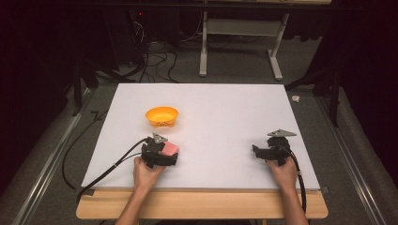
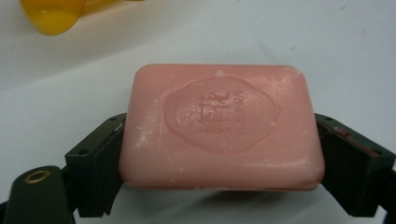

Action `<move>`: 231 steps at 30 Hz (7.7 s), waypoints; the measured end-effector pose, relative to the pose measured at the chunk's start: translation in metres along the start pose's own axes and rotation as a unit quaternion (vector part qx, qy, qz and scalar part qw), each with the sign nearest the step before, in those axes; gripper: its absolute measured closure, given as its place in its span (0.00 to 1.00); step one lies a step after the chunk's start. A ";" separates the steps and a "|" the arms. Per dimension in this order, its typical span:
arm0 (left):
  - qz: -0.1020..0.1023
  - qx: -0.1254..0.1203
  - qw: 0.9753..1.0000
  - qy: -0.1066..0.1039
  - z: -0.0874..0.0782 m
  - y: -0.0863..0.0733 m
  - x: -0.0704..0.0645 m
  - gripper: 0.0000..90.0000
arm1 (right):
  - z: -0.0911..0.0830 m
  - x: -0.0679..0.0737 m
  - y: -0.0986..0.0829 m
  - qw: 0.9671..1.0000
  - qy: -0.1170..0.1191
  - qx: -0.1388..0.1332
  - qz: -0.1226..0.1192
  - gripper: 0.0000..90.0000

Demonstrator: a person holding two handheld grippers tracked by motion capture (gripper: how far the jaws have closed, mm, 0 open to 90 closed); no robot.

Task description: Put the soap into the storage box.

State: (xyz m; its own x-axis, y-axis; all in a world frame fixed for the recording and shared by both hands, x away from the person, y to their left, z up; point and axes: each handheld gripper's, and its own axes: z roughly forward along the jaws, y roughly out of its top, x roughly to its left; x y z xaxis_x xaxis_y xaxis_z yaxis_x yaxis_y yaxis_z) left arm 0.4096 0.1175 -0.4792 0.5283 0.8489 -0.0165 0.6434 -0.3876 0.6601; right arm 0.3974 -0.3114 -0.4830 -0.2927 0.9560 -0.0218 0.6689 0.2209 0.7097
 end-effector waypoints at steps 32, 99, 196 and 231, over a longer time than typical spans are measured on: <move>-0.031 -0.038 0.999 0.006 -0.033 0.010 0.012 0.15 | 0.000 0.000 0.000 1.000 0.000 0.001 0.001 0.18; -0.095 -0.083 0.992 0.024 -0.061 0.093 0.050 0.15 | 0.000 0.000 0.000 1.000 0.000 0.000 0.001 0.18; -0.128 0.009 0.990 0.065 0.031 0.117 0.072 0.14 | 0.000 0.000 0.000 1.000 0.000 0.000 0.001 0.18; -0.105 -0.068 0.990 0.065 -0.033 0.108 0.074 0.17 | 0.000 0.000 0.000 1.000 0.000 0.001 0.001 0.18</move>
State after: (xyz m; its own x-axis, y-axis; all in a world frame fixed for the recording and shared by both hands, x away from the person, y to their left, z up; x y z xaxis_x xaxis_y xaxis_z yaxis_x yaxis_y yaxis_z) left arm 0.5003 0.1497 -0.3844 0.3083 0.9485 -0.0729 0.6465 -0.1527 0.7475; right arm 0.3974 -0.3112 -0.4829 -0.2909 0.9566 -0.0198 0.6706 0.2186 0.7089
